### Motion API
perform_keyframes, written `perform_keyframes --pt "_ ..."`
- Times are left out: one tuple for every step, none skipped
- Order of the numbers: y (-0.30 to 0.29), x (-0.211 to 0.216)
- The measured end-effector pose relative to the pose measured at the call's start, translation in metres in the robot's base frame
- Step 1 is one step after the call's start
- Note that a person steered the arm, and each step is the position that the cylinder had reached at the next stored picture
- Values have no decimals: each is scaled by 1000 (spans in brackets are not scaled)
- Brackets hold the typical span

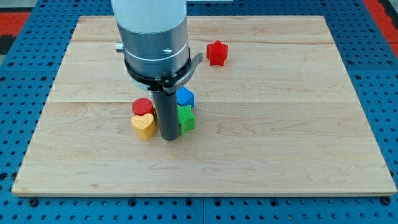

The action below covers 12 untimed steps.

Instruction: Move the red star in the the green circle

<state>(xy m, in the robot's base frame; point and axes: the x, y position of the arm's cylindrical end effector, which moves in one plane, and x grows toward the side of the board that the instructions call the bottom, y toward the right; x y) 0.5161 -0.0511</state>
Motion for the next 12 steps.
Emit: perform_keyframes --pt "12 -12" --pt "14 -25" --pt "28 0" --pt "72 11" --pt "139 -52" --pt "155 -123" --pt "156 -187" --pt "137 -227" --pt "88 -217" --pt "35 -199" --pt "5 -164" --pt "-21 -140"
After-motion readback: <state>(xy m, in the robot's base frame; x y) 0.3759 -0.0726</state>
